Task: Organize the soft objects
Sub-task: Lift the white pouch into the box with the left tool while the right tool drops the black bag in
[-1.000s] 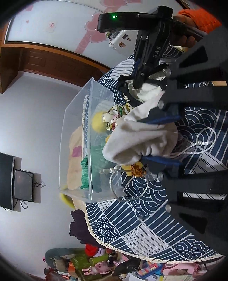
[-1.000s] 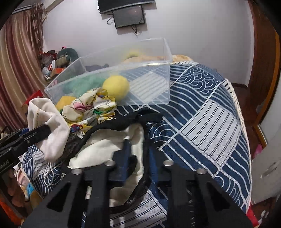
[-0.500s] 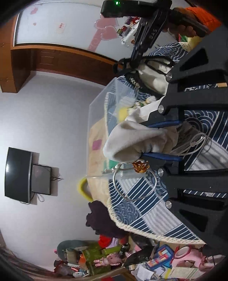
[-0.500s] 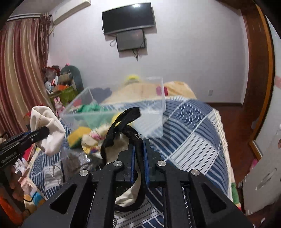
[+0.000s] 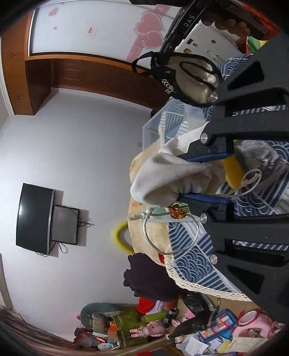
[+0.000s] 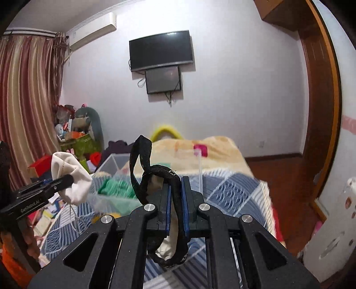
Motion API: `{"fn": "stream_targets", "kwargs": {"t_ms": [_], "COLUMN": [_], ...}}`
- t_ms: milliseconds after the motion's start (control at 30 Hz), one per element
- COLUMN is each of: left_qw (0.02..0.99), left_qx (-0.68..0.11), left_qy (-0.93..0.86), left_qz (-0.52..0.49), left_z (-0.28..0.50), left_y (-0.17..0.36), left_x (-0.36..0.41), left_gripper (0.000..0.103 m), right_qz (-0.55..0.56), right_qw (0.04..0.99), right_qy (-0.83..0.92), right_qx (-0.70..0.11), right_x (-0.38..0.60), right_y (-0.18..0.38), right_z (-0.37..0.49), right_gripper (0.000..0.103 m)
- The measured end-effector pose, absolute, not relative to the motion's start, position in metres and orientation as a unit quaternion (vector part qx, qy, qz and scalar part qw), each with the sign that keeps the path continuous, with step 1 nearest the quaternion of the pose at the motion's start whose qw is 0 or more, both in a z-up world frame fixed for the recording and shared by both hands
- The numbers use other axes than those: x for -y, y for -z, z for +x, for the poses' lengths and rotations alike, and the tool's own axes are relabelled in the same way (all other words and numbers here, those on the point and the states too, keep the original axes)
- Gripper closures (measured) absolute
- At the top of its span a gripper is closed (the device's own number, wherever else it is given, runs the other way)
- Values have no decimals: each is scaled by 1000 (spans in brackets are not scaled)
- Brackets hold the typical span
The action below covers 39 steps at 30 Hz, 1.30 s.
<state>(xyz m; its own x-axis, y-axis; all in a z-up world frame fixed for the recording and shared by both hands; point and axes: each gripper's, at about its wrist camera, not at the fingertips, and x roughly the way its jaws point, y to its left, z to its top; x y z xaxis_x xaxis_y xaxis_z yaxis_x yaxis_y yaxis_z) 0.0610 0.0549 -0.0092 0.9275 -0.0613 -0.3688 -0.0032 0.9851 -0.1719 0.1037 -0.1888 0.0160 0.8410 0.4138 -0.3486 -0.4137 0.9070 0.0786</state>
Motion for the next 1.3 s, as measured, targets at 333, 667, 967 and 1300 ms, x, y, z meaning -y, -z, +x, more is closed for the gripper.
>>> {"fn": "stream_targets", "kwargs": {"t_ms": [333,667,967,1300], "left_qw": [981,968,951,960], "left_qx": [-181,-248,-308,-280], "left_qy": [1,20,30,29], "left_qz": [-67,-21,-3,3], "left_z": [100,155,182,155], "left_y": [-2,29,56,41], "left_x": [-54,-38,-27,-25], "left_gripper": [78,78,74,28], "right_qz": [-2,-61,-101,-110], "right_qw": [970,965,941,925], "right_qy": [-196,-175,-192,-213], "right_qx": [-147,-186,-259,-294], "right_x": [170,130,122,129], "right_y": [-42,-7,23,27], "right_z": [133,161,181,171], "right_gripper": [95,95,95,78]}}
